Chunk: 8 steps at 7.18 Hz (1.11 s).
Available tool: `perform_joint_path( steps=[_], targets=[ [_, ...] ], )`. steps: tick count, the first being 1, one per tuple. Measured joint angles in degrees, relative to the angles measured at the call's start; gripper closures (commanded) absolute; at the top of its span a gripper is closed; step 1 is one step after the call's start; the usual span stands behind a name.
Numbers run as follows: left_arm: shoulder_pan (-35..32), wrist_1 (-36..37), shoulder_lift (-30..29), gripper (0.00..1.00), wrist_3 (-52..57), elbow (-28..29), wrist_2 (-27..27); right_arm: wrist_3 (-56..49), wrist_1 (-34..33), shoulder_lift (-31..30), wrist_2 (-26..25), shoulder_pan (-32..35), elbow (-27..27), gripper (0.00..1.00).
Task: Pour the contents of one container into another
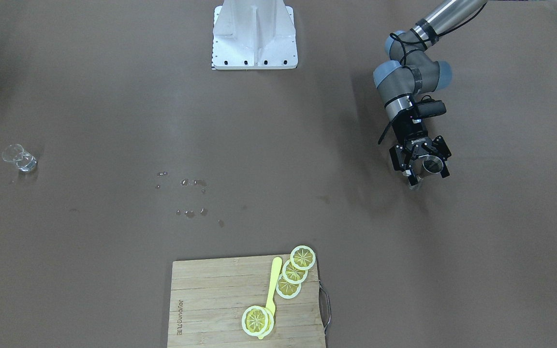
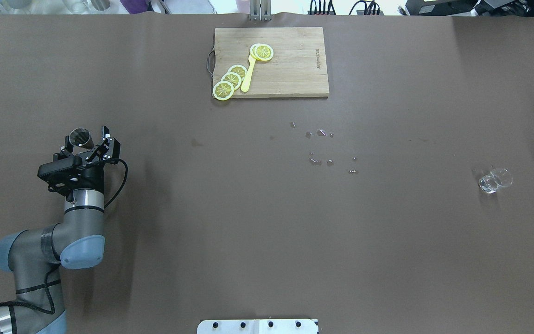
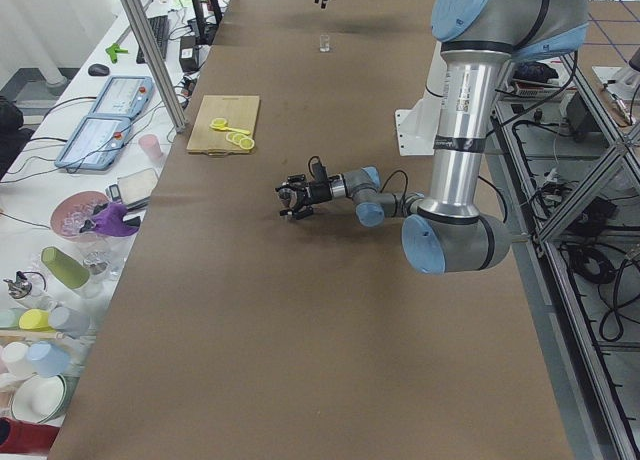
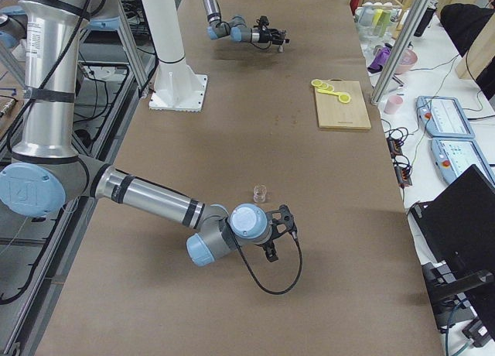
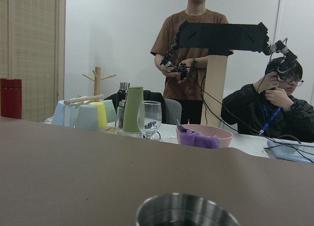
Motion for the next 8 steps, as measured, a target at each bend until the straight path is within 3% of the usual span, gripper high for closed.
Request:
perform_joint_path(
  steps=[2, 3, 5, 8],
  targets=[
    [-0.8, -0.1, 0.9, 0.02, 3.5, -3.5, -0.2, -0.6, -26.5, -1.0, -6.3, -1.0, 14.9, 0.00],
    [-1.2, -0.2, 2.2, 0.02, 5.2, -5.9, -0.4, -0.8, -36.9, -0.6, -8.8, -1.4, 19.8, 0.00],
    [-1.5, -0.3, 6.3, 0.03, 9.7, -12.6, -2.8, -1.6, -45.2, -0.5, -10.3, -1.6, 23.0, 0.00],
    [-3.9, -0.2, 8.0, 0.03, 22.1, -20.4, -16.1, -2.3, -46.8, -2.2, -10.5, 0.4, 24.0, 0.00]
  ],
)
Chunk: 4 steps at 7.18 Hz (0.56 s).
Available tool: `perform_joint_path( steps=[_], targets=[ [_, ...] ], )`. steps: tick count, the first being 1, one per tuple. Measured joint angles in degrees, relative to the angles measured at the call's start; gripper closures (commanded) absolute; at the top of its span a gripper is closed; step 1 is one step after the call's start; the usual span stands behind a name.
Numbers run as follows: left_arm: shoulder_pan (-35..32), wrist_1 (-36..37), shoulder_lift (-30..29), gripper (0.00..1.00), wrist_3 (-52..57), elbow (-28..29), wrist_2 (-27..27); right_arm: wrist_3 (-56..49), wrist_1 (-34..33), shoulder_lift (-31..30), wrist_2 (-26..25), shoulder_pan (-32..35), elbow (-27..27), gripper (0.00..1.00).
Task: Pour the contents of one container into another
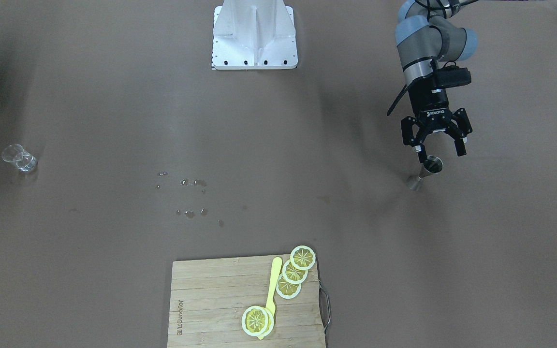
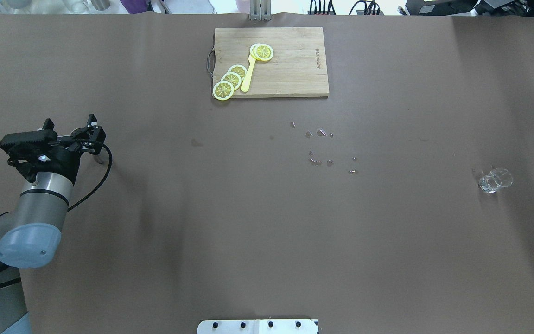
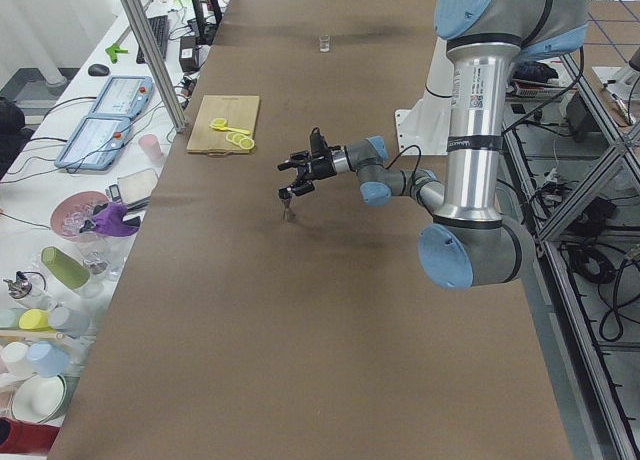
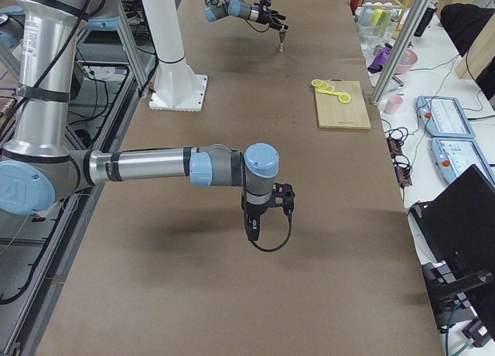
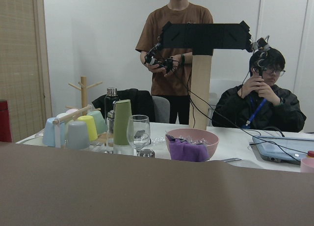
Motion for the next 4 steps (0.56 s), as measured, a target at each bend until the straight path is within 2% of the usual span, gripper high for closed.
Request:
perform_joint_path(
  steps=[2, 4],
  targets=[
    [-5.9, 0.2, -4.0, 0.03, 14.3, -2.2, -16.8, 0.0, 0.0, -0.8, -0.1, 1.0, 0.3, 0.00],
    [-15.7, 5.5, -12.4, 0.03, 27.6, -2.2, -37.3, 0.0, 0.0, -1.1, -0.1, 1.3, 0.2, 0.00]
  ],
)
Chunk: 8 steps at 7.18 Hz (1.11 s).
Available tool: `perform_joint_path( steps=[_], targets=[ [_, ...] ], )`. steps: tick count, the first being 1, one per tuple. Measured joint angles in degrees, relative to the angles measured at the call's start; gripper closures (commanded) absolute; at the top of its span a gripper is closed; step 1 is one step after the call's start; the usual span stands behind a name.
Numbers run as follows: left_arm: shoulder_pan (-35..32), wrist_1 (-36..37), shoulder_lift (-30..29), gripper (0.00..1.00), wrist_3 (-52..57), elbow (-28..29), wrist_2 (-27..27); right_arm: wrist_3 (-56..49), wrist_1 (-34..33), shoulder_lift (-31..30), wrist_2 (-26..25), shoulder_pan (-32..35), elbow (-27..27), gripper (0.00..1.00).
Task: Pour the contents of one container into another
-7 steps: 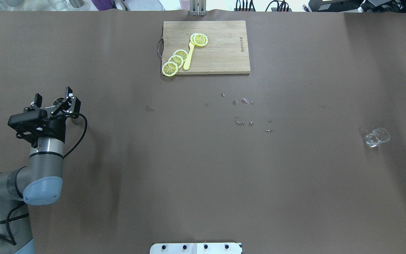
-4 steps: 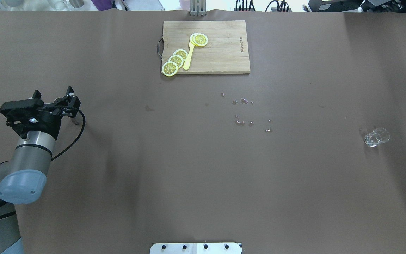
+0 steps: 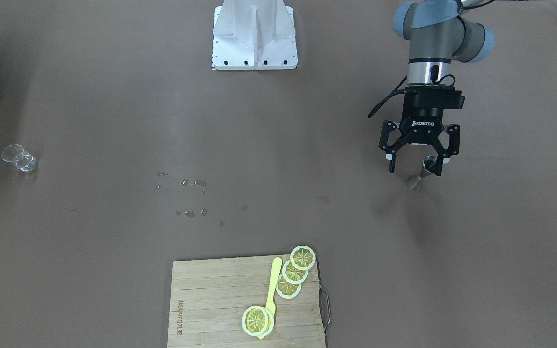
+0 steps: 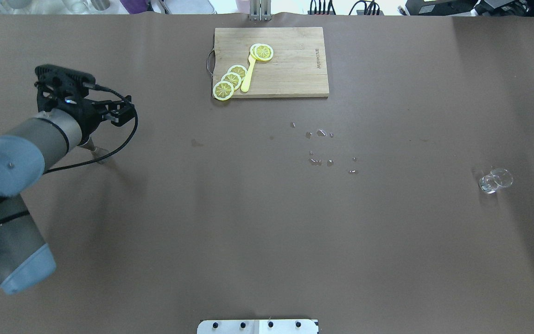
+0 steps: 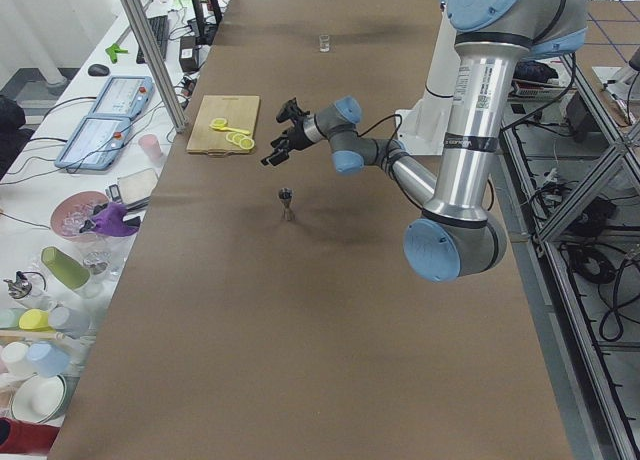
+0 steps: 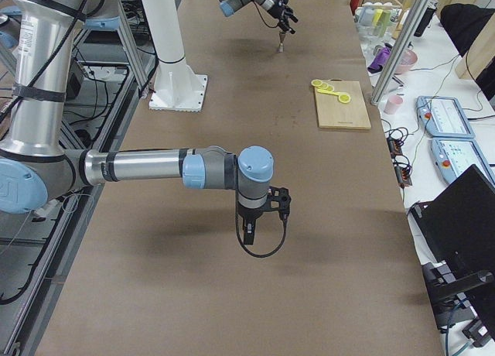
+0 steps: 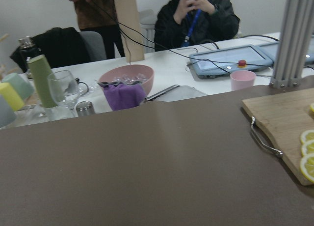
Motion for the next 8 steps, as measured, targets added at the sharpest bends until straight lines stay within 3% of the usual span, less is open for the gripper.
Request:
perform_joint_path(
  steps=[2, 4, 6, 8],
  targets=[
    [-7.6, 11.6, -7.3, 0.03, 10.3, 0.3, -15.5, 0.1, 0.0, 0.4, -0.7, 0.0, -0.9, 0.00],
    [-14.5, 22.0, -10.2, 0.03, 19.8, 1.4, -30.5, 0.1, 0.1, 0.6, -1.0, 0.0, -0.7, 0.00],
    [-22.0, 25.1, -10.2, 0.02, 25.7, 4.6, -44.3, 0.0, 0.1, 0.5, -0.5, 0.0, -0.4, 0.00],
    [-29.7, 27.3, -7.1, 0.02, 32.8, 5.8, -53.5, 0.1, 0.1, 0.4, -0.2, 0.0, 0.1, 0.00]
  ],
)
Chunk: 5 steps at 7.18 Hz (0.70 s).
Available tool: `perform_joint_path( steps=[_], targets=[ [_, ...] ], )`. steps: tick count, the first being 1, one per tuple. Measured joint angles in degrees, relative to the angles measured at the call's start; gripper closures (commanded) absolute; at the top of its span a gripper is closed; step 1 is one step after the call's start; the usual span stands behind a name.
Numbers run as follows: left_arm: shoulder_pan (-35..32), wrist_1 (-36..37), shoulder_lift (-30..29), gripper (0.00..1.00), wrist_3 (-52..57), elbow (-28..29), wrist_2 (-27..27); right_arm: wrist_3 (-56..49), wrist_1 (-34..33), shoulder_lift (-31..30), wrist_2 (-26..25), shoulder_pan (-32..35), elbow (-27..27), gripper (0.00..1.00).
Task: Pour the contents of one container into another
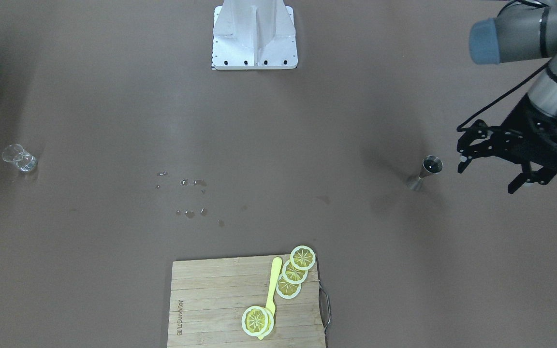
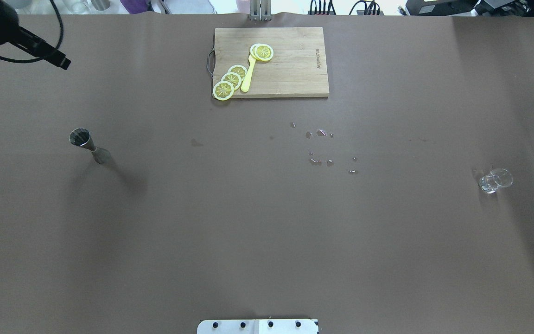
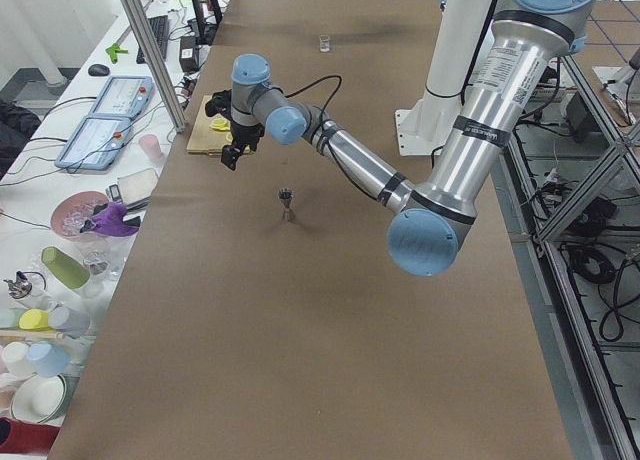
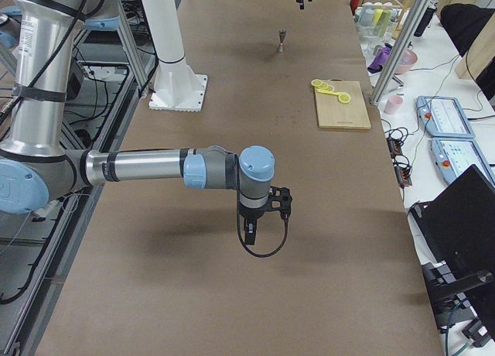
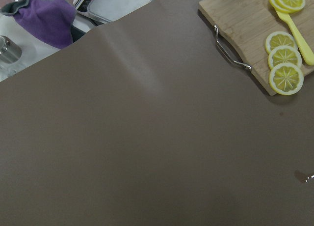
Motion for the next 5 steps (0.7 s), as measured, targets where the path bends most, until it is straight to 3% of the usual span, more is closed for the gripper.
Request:
perform_joint_path(
  steps=[3, 5],
  targets=[
    [-9.9, 3.6, 9.7, 0.01, 4.5, -1.0, -10.9, 0.0, 0.0, 0.0, 0.1, 0.0, 0.2, 0.00],
    [-15.4, 3.9, 19.9, 0.01, 6.3, -2.4, -13.9, -0.1, 0.0, 0.1, 0.1, 0.0, 0.3, 0.00]
  ],
)
